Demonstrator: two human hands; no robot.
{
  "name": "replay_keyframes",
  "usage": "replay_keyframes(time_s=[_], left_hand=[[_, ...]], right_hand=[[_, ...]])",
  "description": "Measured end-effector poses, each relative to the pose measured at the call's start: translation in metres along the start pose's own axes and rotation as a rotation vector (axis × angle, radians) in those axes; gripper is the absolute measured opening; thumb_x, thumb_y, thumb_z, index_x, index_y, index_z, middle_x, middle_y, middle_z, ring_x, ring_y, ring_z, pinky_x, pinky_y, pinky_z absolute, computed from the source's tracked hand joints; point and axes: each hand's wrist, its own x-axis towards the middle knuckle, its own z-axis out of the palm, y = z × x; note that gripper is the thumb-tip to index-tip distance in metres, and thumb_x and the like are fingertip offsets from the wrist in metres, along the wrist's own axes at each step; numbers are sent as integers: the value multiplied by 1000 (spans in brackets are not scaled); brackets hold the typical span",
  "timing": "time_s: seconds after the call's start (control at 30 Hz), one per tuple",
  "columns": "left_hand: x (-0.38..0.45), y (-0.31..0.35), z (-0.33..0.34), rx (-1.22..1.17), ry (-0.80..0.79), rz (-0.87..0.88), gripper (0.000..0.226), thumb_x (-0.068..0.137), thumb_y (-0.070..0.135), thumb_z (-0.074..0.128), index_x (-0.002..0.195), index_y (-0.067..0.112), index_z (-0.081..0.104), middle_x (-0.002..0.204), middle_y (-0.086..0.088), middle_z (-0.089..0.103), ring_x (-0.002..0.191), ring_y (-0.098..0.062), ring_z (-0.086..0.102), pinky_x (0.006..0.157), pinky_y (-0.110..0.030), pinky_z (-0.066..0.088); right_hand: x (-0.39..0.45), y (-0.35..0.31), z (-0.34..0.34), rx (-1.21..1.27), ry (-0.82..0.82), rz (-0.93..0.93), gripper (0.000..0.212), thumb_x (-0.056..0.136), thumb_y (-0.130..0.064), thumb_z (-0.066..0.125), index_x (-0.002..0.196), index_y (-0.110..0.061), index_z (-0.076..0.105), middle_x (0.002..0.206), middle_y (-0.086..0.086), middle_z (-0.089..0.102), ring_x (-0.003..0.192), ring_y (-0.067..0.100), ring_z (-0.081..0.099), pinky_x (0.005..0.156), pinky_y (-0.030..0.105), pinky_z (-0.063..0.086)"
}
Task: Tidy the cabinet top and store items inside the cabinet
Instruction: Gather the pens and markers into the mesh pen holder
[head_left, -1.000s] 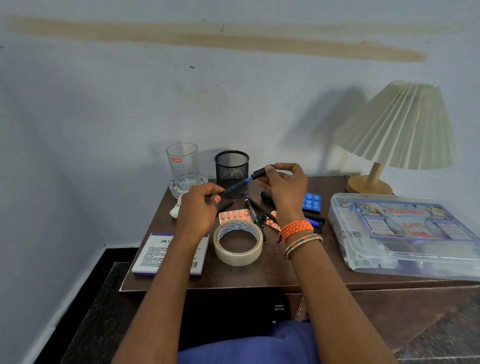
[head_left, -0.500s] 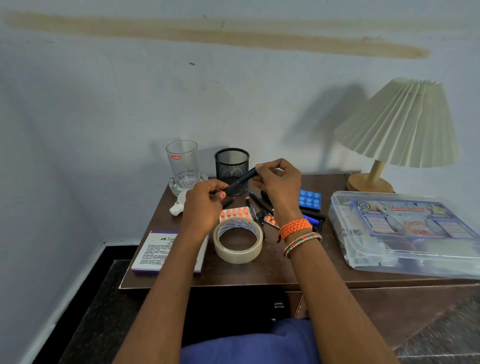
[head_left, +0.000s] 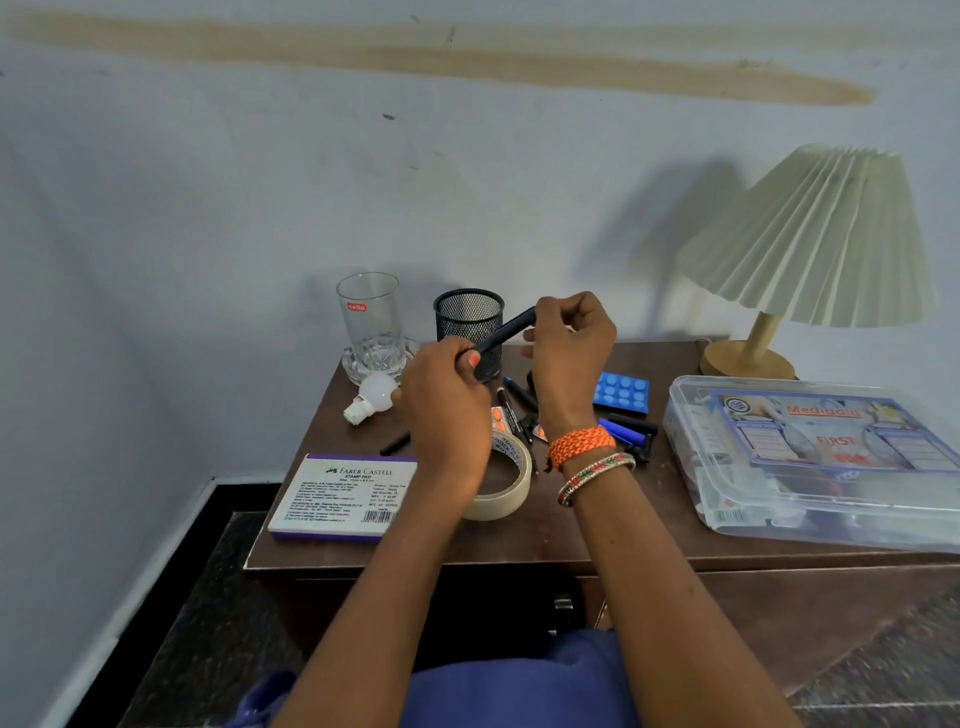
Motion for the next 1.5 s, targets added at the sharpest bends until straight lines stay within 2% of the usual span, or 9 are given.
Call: replay_keyframes(time_s=[0.1,0.27,0.5,0.67,0.87,0.97,1.13,1.33,1.5], left_hand=[[-7,10,5,-34,65,31,19,89,0,51,84,4,69,79,-11,67,73,-23,55,64,-23,28],[-13,15,9,-33,-2,21,23,85,-3,49,78,6,69,76,-11,65,76,-27,56,74,-43,46],[-16,13,13,-69,-37,2,23,87,0,49,85,7,71,82,-10,69,81,-26,60,80,-50,46],[-16,10,11,-72,-27,-10,22,89,2,50,87,7,71,84,-10,69,83,-29,61,81,-50,47],[-14,8,8,-91,-12,-1,20,90,3,51,87,7,71,83,-9,68,80,-24,59,80,-50,47],[-11,7,7,-114,-12,0,18,91,4,52,92,4,71,86,-12,68,80,-21,58,80,-47,49],[-7,5,5,-123,-2,26,19,86,1,57,98,4,71,91,-13,69,87,-25,60,76,-28,42],[0,-5,6,-196,-24,-13,22,73,-7,60,85,10,68,85,-6,65,84,-22,59,76,-46,50],[4,-14,6,-191,-18,-20,22,72,-3,64,84,16,66,84,0,66,83,-21,60,73,-49,50]], right_hand=[[5,0,-1,18,60,-8,22,74,-27,54,57,-22,40,62,5,48,69,41,55,64,54,52],[11,2,-9,17,141,-23,29,74,-21,51,55,-16,30,48,-12,28,56,19,30,56,57,49],[10,3,-13,24,148,-19,34,77,-13,52,54,-17,27,49,-11,24,55,15,24,51,49,44],[6,0,-10,-28,149,-12,30,74,-22,51,54,-19,29,52,-5,27,57,21,30,53,53,48],[0,2,-5,-73,119,-13,25,73,-27,52,56,-27,35,50,-15,42,57,19,43,59,55,53],[-3,2,-4,-70,75,-6,20,79,-17,57,65,-23,44,64,-10,52,65,22,54,63,53,55],[-13,0,1,-44,-6,56,14,84,-10,60,92,-16,49,87,9,64,77,27,65,68,41,58],[-19,-1,3,72,-47,167,20,87,-7,61,100,-12,46,87,15,66,68,20,64,57,23,56],[-20,-2,3,119,-94,203,20,89,-6,60,101,-12,45,92,20,69,78,29,70,61,25,58]])
